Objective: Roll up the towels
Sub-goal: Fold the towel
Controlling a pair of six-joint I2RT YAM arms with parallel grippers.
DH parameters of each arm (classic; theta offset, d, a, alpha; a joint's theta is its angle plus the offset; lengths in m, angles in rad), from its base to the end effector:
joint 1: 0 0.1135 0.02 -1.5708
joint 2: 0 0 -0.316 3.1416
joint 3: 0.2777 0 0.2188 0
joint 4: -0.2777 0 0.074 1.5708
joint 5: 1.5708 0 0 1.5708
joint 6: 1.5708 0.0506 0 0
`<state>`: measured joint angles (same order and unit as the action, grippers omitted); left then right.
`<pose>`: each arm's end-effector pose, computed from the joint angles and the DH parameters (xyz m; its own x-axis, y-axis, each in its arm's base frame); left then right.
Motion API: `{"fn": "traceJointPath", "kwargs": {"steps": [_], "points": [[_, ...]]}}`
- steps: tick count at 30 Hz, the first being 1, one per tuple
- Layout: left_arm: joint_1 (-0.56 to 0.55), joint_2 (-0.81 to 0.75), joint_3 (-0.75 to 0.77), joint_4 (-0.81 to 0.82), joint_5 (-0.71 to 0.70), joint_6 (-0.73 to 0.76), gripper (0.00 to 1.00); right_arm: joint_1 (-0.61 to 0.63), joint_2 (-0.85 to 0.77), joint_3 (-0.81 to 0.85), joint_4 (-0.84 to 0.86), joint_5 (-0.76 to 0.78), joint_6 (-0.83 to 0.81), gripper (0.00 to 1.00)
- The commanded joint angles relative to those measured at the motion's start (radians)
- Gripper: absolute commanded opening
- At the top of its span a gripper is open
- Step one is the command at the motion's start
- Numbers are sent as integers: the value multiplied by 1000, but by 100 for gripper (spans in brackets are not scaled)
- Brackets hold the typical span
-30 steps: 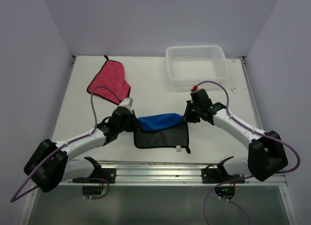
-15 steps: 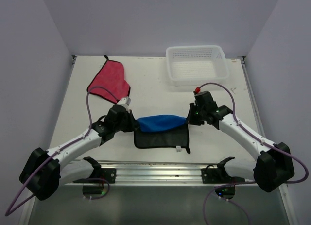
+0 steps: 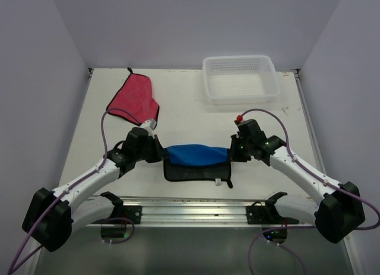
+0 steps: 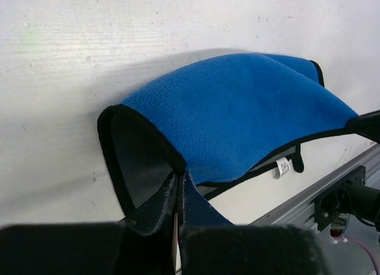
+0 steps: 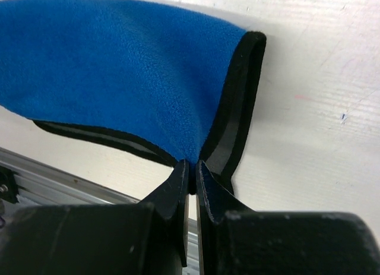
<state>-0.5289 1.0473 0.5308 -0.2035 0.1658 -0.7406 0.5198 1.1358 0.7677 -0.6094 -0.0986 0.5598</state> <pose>0.1406 -0.0919 0.2537 -0.8282 -0.2867 -0.4815 0.0623 0.8068 -0.5876 0.1488 0.0909 0.2772 -0.8976 0.0952 -0.4304 -0.0772 0.9274 0.3661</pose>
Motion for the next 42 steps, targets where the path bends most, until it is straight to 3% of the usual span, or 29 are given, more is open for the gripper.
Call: {"fn": "traceJointPath", "kwargs": {"steps": [1, 36, 40, 41, 42], "points": [[10, -36, 0, -28, 41, -2, 0, 26, -22, -33, -26, -10, -23, 0], [12, -46, -72, -91, 78, 47, 0, 138, -44, -176, 57, 25, 55, 0], [12, -32, -75, -96, 78, 56, 0, 144, -44, -179, 63, 19, 61, 8], [12, -26, -75, -94, 80, 58, 0, 146, -45, -177, 62, 19, 64, 17], [12, -26, -77, -93, 83, 61, 0, 144, -48, -173, 59, 20, 63, 20]]}}
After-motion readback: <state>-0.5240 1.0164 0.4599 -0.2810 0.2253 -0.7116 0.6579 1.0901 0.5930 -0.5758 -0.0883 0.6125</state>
